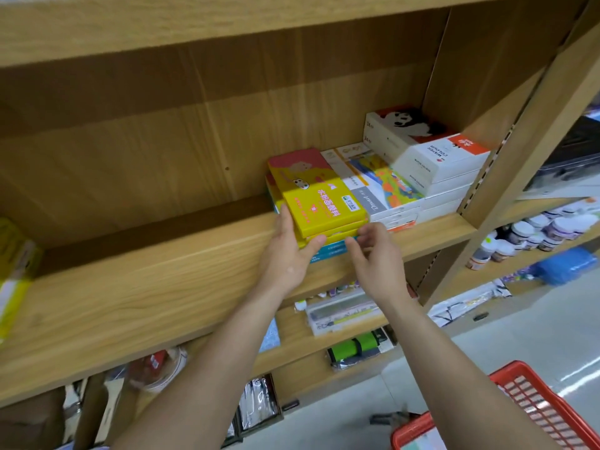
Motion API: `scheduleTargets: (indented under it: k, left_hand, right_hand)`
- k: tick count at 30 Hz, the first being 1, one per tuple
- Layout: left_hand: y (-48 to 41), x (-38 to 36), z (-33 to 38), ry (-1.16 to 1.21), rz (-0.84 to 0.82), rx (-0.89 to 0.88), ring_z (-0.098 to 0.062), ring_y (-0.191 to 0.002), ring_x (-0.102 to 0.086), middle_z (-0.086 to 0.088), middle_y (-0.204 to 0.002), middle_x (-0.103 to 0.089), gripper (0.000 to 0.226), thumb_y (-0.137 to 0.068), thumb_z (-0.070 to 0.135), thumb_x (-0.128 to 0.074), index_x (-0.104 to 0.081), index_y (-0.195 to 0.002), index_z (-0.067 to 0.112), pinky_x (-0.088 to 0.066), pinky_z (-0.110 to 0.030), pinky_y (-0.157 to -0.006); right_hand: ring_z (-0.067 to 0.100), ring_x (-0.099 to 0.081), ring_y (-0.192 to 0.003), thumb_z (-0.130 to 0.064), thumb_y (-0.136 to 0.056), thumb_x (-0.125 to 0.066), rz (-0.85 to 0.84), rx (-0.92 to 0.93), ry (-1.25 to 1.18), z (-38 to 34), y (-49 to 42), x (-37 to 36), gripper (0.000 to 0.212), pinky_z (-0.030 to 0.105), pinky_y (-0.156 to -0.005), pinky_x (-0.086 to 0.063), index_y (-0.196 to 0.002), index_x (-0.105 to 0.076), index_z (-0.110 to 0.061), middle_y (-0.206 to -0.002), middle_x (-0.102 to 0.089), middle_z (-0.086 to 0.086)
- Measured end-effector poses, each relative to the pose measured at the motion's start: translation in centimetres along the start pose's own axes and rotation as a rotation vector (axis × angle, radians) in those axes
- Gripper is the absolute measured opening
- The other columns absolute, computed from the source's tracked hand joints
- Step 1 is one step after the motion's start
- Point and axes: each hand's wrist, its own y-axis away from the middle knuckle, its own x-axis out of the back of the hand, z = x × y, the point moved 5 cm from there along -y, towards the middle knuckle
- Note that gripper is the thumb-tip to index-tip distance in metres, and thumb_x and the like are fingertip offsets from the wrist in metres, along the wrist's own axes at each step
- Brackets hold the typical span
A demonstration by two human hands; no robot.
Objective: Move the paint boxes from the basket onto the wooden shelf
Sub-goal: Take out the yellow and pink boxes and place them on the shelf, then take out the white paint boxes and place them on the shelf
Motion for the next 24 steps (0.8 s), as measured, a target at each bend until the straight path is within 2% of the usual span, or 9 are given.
scheduleTargets:
  k: [3, 7, 10, 13, 15, 17, 21, 24]
  left_hand:
    - [0.0, -0.3, 0.2, -0.043, 0.005, 0.036, -0.029, -0.131, -0.056, 0.000, -0.158, -0.045, 0.103, -0.072, 0.081, -0.048, -0.007, -0.156, 0.038, -0.050, -0.048, -0.101]
    - [1.4, 0.7, -0.2, 0.052, -0.006, 0.059, -0.023, -0.138, -0.050, 0.003, -0.155, -0.049, 0.095, -0.078, 0.070, -0.059, -0.021, -0.157, 0.032, -0.044, -0.047, -0.111]
    - [4.9, 2.8, 0.5, -0.002, 0.104, 0.017, -0.018, -0.137, -0.047, 0.004, -0.149, -0.053, 0.073, -0.088, 0.041, -0.071, -0.038, -0.151, 0.025, -0.040, -0.041, -0.113]
    - [9.6, 3.5, 1.8, -0.025, 0.188, -0.133, -0.012, -0.116, -0.053, 0.009, -0.121, -0.058, 0.043, -0.088, 0.029, -0.072, -0.057, -0.129, 0.024, -0.044, -0.036, -0.100]
    - [11.7, 1.3, 2.2, -0.029, 0.065, -0.168, -0.004, -0.105, -0.053, 0.015, -0.112, -0.056, 0.034, -0.088, 0.029, -0.071, -0.060, -0.120, 0.026, -0.045, -0.029, -0.090]
    - [13.0, -2.7, 2.5, -0.062, -0.145, -0.178, -0.001, -0.105, -0.054, 0.017, -0.115, -0.058, 0.032, -0.090, 0.035, -0.068, -0.060, -0.120, 0.028, -0.047, -0.027, -0.091]
    - [14.7, -12.8, 2.5, -0.228, -0.511, -0.197, -0.011, -0.113, -0.058, 0.010, -0.127, -0.062, 0.038, -0.092, 0.042, -0.063, -0.059, -0.126, 0.027, -0.049, -0.034, -0.096]
    - [16.6, -21.1, 1.6, -0.374, -0.746, -0.198, -0.018, -0.118, -0.058, 0.004, -0.130, -0.061, 0.045, -0.092, 0.047, -0.061, -0.059, -0.130, 0.023, -0.047, -0.033, -0.094]
  right_hand:
    - [0.022, -0.064, -0.087, -0.020, -0.099, -0.062, 0.004, -0.018, 0.007, -0.1, -0.5, -0.1, 0.011, 0.048, -0.083, -0.056, -0.107, -0.055, -0.018, -0.097, -0.064, 0.005]
    - [0.018, -0.061, -0.101, -0.015, -0.097, -0.066, -0.094, 0.019, 0.039, -0.1, 0.9, 0.4, 0.031, 0.037, -0.092, -0.054, -0.126, -0.058, -0.010, -0.115, -0.062, 0.005]
    - [0.018, -0.063, -0.102, -0.021, -0.097, -0.066, -0.133, 0.035, 0.099, 0.5, 2.6, 2.1, 0.035, 0.036, -0.089, -0.053, -0.130, -0.061, -0.011, -0.123, -0.060, 0.001]
    - [0.017, -0.062, -0.099, -0.029, -0.097, -0.067, -0.099, 0.033, 0.174, 2.4, 4.4, 4.7, 0.030, 0.035, -0.084, -0.052, -0.123, -0.067, -0.014, -0.119, -0.057, -0.002]
    - [0.017, -0.061, -0.095, -0.030, -0.096, -0.068, -0.073, 0.010, 0.232, 4.7, 6.0, 6.7, 0.028, 0.030, -0.080, -0.048, -0.119, -0.068, -0.014, -0.112, -0.054, -0.004]
    - [0.019, -0.061, -0.093, -0.032, -0.096, -0.068, -0.054, -0.059, 0.298, 8.0, 7.9, 8.8, 0.030, 0.029, -0.077, -0.044, -0.119, -0.068, -0.013, -0.110, -0.056, -0.001]
    - [0.033, -0.066, -0.105, -0.032, -0.093, -0.071, -0.024, -0.309, 0.401, 16.5, 13.5, 13.5, 0.037, 0.043, -0.085, -0.054, -0.124, -0.067, -0.012, -0.124, -0.061, 0.011]
    - [0.038, -0.065, -0.110, -0.028, -0.090, -0.073, -0.001, -0.524, 0.424, 23.4, 19.7, 17.3, 0.040, 0.043, -0.091, -0.053, -0.125, -0.068, -0.010, -0.124, -0.062, 0.016]
